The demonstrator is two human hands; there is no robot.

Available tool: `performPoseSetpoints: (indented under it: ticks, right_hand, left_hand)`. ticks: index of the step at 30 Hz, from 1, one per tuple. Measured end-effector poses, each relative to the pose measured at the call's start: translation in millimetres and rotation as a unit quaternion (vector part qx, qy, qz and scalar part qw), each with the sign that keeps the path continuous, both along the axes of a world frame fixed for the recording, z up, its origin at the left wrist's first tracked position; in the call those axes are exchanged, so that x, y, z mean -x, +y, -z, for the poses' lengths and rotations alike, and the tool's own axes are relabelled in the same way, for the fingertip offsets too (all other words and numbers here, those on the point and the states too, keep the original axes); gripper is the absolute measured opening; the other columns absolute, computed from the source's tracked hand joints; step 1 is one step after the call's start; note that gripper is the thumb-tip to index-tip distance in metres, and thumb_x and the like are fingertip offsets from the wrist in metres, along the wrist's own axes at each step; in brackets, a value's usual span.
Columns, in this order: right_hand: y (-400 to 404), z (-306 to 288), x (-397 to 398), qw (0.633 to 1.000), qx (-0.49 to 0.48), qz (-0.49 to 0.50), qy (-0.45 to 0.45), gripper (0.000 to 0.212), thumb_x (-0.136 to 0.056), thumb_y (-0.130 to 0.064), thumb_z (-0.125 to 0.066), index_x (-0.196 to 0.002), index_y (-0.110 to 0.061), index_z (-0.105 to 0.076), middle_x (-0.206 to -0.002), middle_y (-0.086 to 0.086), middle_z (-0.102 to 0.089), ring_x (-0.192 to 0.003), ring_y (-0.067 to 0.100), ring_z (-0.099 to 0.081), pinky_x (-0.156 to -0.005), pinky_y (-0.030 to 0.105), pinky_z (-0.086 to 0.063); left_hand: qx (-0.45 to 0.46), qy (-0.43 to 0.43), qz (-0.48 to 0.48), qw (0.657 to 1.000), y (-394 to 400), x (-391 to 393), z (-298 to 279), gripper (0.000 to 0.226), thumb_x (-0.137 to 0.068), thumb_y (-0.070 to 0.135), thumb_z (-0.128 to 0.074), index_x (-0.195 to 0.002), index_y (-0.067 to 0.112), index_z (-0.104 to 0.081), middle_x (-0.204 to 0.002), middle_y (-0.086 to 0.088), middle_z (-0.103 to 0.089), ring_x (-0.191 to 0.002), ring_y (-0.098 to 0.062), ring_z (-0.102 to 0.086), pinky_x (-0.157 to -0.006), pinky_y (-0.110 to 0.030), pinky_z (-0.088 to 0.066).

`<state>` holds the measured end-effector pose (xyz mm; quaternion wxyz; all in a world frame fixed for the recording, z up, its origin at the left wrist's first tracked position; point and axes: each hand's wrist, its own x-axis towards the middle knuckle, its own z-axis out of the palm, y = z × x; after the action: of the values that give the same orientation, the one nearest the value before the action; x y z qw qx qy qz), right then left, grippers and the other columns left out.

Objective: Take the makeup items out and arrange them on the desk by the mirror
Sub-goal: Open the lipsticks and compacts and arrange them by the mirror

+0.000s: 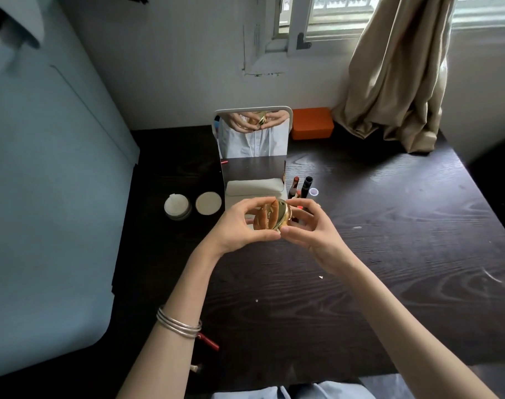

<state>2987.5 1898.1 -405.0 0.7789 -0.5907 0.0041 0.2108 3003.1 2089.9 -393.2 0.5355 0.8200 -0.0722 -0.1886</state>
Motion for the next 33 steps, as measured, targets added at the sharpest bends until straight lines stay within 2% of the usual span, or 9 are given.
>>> performPoseSetpoints:
  ticks: [5,10,13,16,19,22,25,27,33]
  right_hand:
    - [1,0,-3,0.998,-0.054,0.0,0.026,0.036,-0.075,0.002,-0.069,-0.107,-0.009,-0.055,-0.113,0.007,-0.06,-0.089,0.016,-0.068,-0.079,0.027,-0.055]
    - [-4,6,-13,0.992,0.024,-0.12,0.009,0.075,-0.074,-0.002,-0.067,-0.139,-0.022,-0.038,-0.134,0.007,-0.053,-0.111,0.019,-0.061,-0.095,0.034,-0.049]
    - [-1,7,-17,0.988,0.04,-0.152,0.01,0.083,-0.071,-0.001,-0.07,-0.143,-0.02,-0.033,-0.138,0.01,-0.05,-0.117,0.021,-0.057,-0.1,0.035,-0.046]
    - [4,10,-17,0.991,0.068,-0.113,0.0,0.085,-0.066,-0.006,-0.074,-0.142,-0.012,-0.036,-0.132,0.008,-0.056,-0.111,0.016,-0.059,-0.094,0.028,-0.048]
    - [7,15,-14,0.993,0.098,-0.058,-0.004,0.079,-0.065,-0.002,-0.073,-0.137,-0.012,-0.042,-0.118,0.001,-0.063,-0.101,0.007,-0.063,-0.085,0.019,-0.048]
    - [9,20,-10,0.993,0.113,-0.043,-0.008,0.075,-0.069,0.01,-0.074,-0.135,-0.009,-0.044,-0.114,0.001,-0.064,-0.101,0.005,-0.063,-0.086,0.019,-0.049]
    - [12,21,-7,0.989,0.138,-0.042,-0.018,0.071,-0.071,0.012,-0.071,-0.134,-0.008,-0.043,-0.116,0.005,-0.063,-0.104,0.009,-0.063,-0.091,0.022,-0.049]
    - [14,21,-5,0.988,0.145,-0.043,-0.021,0.07,-0.072,0.013,-0.071,-0.132,-0.009,-0.043,-0.114,0.006,-0.062,-0.102,0.01,-0.062,-0.091,0.023,-0.049]
    - [30,20,5,0.988,0.152,0.005,-0.025,0.067,-0.067,-0.005,-0.064,-0.128,-0.021,-0.043,-0.115,0.004,-0.059,-0.1,0.006,-0.059,-0.091,0.024,-0.049]
  left_hand:
    - [0.026,-0.002,0.013,1.0,9,2,-5,0.069,-0.069,0.01,-0.079,-0.13,0.026,-0.051,-0.126,0.009,-0.057,-0.118,0.001,-0.051,-0.097,-0.012,-0.04]
    - [0.037,0.016,0.104,0.994,18,-2,-11,0.076,-0.07,-0.001,-0.073,-0.135,0.026,-0.046,-0.134,0.008,-0.052,-0.126,-0.003,-0.047,-0.105,-0.015,-0.036]
    - [0.017,0.022,0.139,0.99,20,-6,-10,0.076,-0.071,-0.004,-0.069,-0.137,0.026,-0.045,-0.135,0.007,-0.051,-0.125,-0.003,-0.047,-0.102,-0.013,-0.037]
    - [0.041,0.007,0.09,0.995,19,-4,-4,0.073,-0.074,0.0,-0.072,-0.137,0.024,-0.044,-0.136,0.007,-0.05,-0.125,-0.003,-0.047,-0.105,-0.018,-0.038]
    - [0.019,-0.042,-0.002,0.999,15,0,1,0.072,-0.072,0.013,-0.079,-0.135,0.018,-0.044,-0.131,0.002,-0.054,-0.121,-0.005,-0.051,-0.103,-0.019,-0.041]
    - [-0.046,-0.086,0.005,0.995,14,4,3,0.08,-0.071,0.021,-0.08,-0.138,0.016,-0.037,-0.133,0.001,-0.054,-0.12,-0.006,-0.052,-0.1,-0.013,-0.041]
    - [-0.108,-0.144,0.024,0.983,13,9,5,0.084,-0.071,0.028,-0.077,-0.139,0.017,-0.031,-0.136,-0.002,-0.053,-0.122,-0.011,-0.052,-0.103,-0.025,-0.043]
    - [-0.138,-0.189,0.02,0.972,10,13,7,0.08,-0.071,0.03,-0.075,-0.138,0.016,-0.032,-0.134,-0.004,-0.055,-0.12,-0.014,-0.055,-0.101,-0.024,-0.045]
    - [-0.194,-0.301,0.008,0.933,2,19,18,0.068,-0.073,0.032,-0.066,-0.13,0.007,-0.039,-0.12,-0.013,-0.064,-0.106,-0.024,-0.065,-0.087,-0.025,-0.05]
